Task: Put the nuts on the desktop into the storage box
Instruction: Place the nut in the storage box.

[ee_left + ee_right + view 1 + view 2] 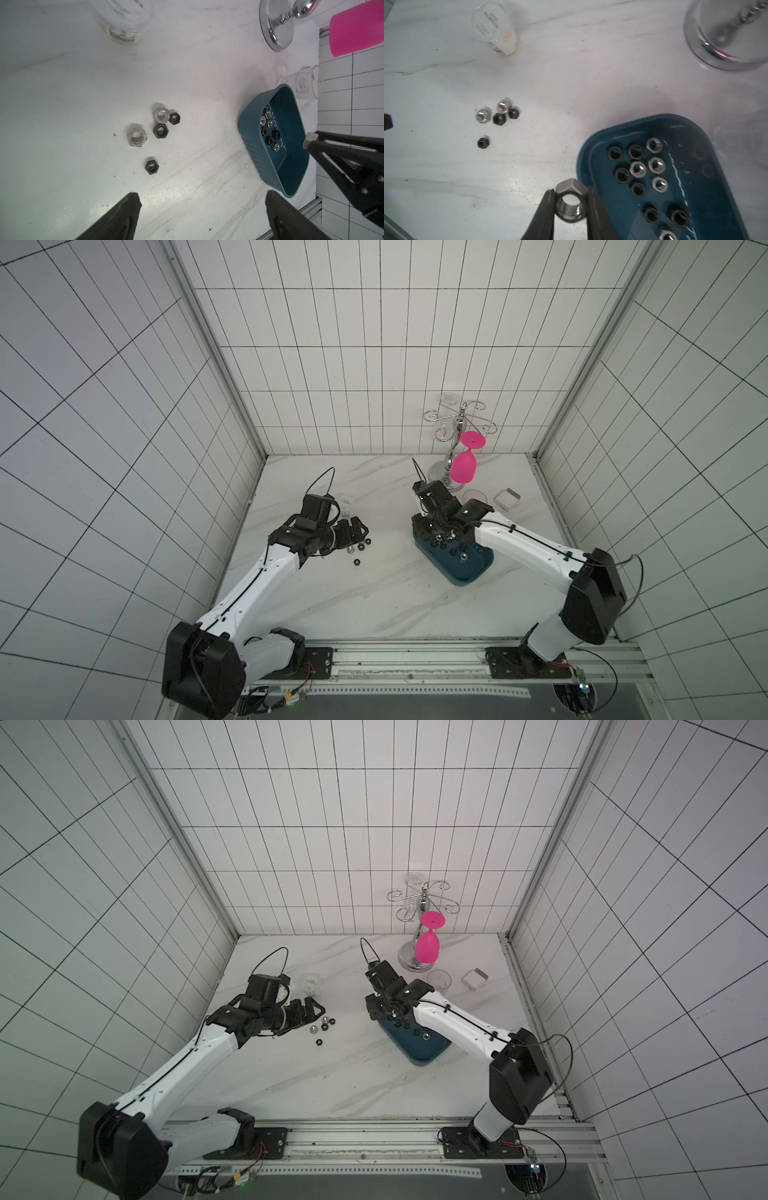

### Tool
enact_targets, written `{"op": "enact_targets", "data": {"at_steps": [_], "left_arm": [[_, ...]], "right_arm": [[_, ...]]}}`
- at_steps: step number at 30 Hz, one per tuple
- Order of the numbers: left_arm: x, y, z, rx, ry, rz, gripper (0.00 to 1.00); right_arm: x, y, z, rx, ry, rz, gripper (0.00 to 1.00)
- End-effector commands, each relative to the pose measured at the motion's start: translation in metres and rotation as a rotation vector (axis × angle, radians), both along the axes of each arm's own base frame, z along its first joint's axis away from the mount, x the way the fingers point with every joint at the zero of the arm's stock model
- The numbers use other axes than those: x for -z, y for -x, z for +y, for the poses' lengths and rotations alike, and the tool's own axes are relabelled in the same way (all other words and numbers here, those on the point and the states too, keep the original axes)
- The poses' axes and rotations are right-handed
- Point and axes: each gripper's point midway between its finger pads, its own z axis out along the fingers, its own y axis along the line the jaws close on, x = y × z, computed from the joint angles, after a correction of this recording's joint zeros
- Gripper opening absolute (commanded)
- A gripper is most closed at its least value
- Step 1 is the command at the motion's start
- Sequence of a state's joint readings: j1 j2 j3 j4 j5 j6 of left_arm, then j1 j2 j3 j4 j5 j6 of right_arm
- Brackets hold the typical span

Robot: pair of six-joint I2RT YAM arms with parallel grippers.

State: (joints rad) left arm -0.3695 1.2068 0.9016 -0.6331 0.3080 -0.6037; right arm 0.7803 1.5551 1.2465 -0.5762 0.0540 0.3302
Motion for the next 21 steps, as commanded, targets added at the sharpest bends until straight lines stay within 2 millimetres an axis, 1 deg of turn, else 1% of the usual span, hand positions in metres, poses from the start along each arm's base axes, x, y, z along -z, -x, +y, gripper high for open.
{"op": "enact_targets", "data": {"at_steps": [1,4,7,9,11,14,18,21], "left_arm": [[-0.019,-0.018,-0.023,0.009,0.018,-0.090,0.98],[-0.015,-0.018,-0.033,0.026,0.019,-0.086,0.98],[-0.013,-0.020,-0.037,0.032,0.022,-0.082,0.98],[-0.013,-0.020,-0.038,0.045,0.018,-0.082,0.98],[-0.011,-0.020,-0.038,0.056,0.002,-0.078,0.98],[-0.011,-0.021,-0.036,0.065,-0.021,-0.076,0.98],[-0.011,-0.024,-0.036,0.067,-0.032,-0.078,0.98],[-0.010,-0.025,-0.035,0.061,-0.037,-0.077,0.98]], "right_arm": [[0.040,-0.001,-0.055,0.120,0.096,0.099,0.17],[0.060,-0.010,-0.083,0.195,0.118,0.151,0.17],[0.075,-0.025,-0.101,0.251,0.128,0.168,0.17],[0.080,-0.036,-0.107,0.276,0.119,0.174,0.17],[0.085,-0.044,-0.112,0.290,0.120,0.177,0.18],[0.091,-0.054,-0.112,0.280,0.124,0.194,0.19],[0.099,-0.056,-0.111,0.265,0.150,0.214,0.22],[0.102,-0.055,-0.111,0.264,0.152,0.221,0.30]]}}
